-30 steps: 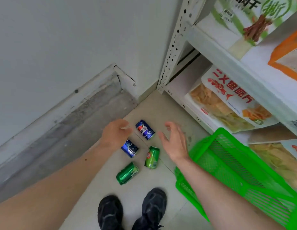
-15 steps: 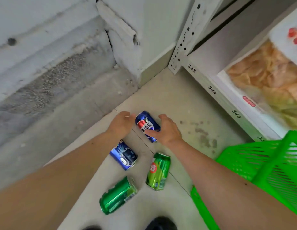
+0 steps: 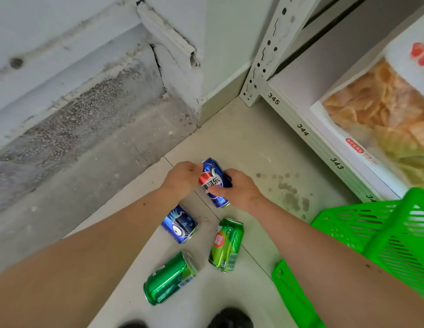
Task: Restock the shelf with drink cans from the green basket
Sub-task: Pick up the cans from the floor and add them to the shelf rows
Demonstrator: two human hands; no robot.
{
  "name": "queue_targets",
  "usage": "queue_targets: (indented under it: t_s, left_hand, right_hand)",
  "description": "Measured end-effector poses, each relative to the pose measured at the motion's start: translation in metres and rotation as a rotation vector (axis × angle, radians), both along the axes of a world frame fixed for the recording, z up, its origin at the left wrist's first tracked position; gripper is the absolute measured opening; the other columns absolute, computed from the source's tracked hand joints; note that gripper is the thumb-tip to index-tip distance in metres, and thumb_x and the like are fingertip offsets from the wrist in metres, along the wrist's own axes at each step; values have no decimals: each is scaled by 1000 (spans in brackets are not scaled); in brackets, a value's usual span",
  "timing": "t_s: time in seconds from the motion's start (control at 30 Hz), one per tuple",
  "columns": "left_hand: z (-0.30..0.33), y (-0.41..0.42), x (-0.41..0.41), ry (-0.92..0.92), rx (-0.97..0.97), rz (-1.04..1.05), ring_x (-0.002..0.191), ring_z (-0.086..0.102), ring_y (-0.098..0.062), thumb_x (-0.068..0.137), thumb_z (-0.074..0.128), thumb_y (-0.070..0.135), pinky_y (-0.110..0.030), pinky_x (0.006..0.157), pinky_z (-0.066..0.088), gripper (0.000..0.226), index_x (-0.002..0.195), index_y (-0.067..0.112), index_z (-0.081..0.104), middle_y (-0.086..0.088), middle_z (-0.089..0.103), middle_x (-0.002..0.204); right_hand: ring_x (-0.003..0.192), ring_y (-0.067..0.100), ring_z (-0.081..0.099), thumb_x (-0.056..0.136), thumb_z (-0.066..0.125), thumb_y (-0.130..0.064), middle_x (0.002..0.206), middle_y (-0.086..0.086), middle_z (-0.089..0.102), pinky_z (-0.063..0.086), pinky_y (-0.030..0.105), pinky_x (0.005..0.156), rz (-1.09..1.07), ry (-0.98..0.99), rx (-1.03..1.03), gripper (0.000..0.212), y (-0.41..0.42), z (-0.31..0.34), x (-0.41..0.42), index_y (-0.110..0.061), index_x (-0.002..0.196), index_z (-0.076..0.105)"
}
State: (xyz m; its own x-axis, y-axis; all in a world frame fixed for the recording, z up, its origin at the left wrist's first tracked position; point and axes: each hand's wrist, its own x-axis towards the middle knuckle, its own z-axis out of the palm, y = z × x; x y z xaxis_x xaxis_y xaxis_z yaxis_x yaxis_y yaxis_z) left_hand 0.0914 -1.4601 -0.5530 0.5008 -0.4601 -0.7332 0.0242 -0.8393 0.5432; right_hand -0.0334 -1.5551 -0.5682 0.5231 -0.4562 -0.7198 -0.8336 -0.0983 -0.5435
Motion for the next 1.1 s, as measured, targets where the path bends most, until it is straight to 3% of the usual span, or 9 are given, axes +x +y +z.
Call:
queue_targets:
  t_s: [0.17,0.27,0.37,0.5,0.6,0.77,0.93,1.1]
  left_hand:
    - [74,0,-4,-9,-74,-13,107,59,-23,98,46,37,-32,93,44,35,114,10,63,-8,66,113]
    - [134,-1,-7,-38,-146,-35,100,58,-16,95,52,38,-28,89,44,34,115,13,62,-1,63,109]
    - [200,-1,-12,-19,-245,1,86,55,-8,93,57,35,-20,73,42,30,116,17,57,4,58,98]
    - [289,-1,-18,74,-335,82,96,61,-19,86,66,37,-33,88,50,48,128,16,54,8,59,98]
    - [356,-1,-24,206,-376,71,99,67,-19,81,70,46,-40,92,54,58,127,14,57,1,67,111]
    - [465,-3,-47,364,-488,-22,104,68,-18,93,53,40,-36,87,57,38,121,15,61,-4,70,112]
    - [557,-5,-66,388,-576,-125,106,67,-24,90,56,41,-49,90,54,44,121,10,59,-9,69,115]
    - [635,-2,-92,320,-638,-222,101,68,-29,93,56,36,-49,88,55,38,117,6,60,-14,70,109]
  right_hand:
    - [95,22,68,80,78,-25,103,3,70,56,41,89,-120,-77,92,34,0,72,-17,-14,110,64]
    - [97,26,70,83,76,-17,105,9,72,56,43,91,-197,-149,144,30,-2,130,-29,-11,110,65]
    - [92,19,69,86,72,-7,110,11,71,57,24,82,-256,-232,207,31,-3,198,-40,-6,116,63]
    - [87,2,66,87,68,-2,107,1,70,53,13,74,-303,-332,273,32,-2,291,-54,-13,117,61]
    - [97,7,66,87,69,-7,115,2,69,54,14,76,-309,-387,270,39,-1,360,-67,-12,124,59]
    - [102,11,69,89,68,-6,114,2,71,55,21,86,-336,-517,241,36,2,464,-91,-13,123,60]
    - [107,11,67,85,70,-11,115,-3,71,54,24,90,-382,-633,187,37,7,547,-117,-23,119,59]
    - [110,21,67,77,76,-20,117,9,71,55,34,94,-449,-707,108,53,21,621,-144,-18,126,57]
